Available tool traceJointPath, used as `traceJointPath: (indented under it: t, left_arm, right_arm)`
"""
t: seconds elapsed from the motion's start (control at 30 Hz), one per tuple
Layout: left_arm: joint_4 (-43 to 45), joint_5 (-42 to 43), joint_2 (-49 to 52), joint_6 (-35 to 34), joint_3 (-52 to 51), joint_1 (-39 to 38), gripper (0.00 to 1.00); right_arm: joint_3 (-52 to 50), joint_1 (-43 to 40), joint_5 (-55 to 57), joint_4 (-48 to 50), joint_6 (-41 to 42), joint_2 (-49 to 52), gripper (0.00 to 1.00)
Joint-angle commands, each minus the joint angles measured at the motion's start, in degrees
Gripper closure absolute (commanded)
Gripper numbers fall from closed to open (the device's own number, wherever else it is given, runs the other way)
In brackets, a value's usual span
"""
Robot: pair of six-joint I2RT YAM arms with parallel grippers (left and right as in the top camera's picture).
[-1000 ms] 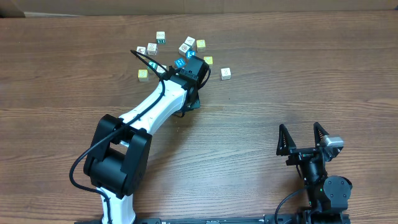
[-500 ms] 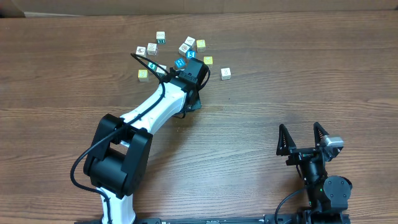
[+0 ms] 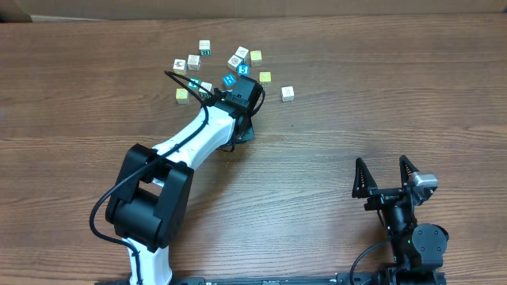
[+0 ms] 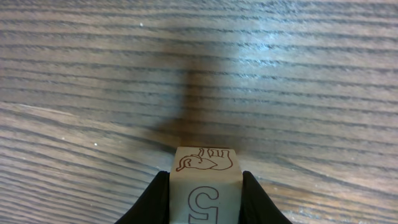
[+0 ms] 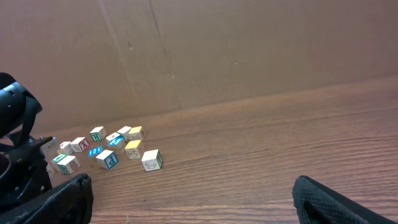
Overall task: Form a circle
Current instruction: 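Lower the '5' block onto the table and open the left gripper, then move the left gripper back to the cluster's left side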
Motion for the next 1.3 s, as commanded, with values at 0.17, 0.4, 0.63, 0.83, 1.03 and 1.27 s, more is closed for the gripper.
traceJointPath:
  t: [0.17, 0.4, 0.63, 0.83, 1.03, 1.27]
  left_arm:
    - [0.2, 0.5, -1.0, 3.9, -0.5, 0.6, 0.78]
    - [0.2, 0.5, -1.0, 4.0, -0.5, 0.6, 0.67]
    - [0.2, 0.5, -1.0, 4.0, -0.5, 0.6, 0.6]
    - [0.2, 0.5, -1.0, 4.0, -0.5, 0.6, 0.61]
    - [0.2, 0.5, -1.0, 4.0, -0.5, 0.6, 0.68]
    - [0.2, 0.3, -1.0, 4.1, -0.5, 0.6, 0.59]
  right_arm:
    - [-0.5, 0.3, 0.5, 0.3, 0.2, -0.5, 0.0]
    - [-0.5, 0.3, 0.5, 0.3, 0.2, -0.5, 0.0]
    - [-0.5, 0.3, 0.5, 0.3, 0.2, -0.5, 0.0]
    - [-0.5, 0.3, 0.5, 0.3, 0.2, -0.5, 0.0]
    - [-0.5, 0.3, 0.5, 0.3, 0.2, -0.5, 0.0]
    - [-0.5, 0.3, 0.5, 0.3, 0.2, -0.5, 0.0]
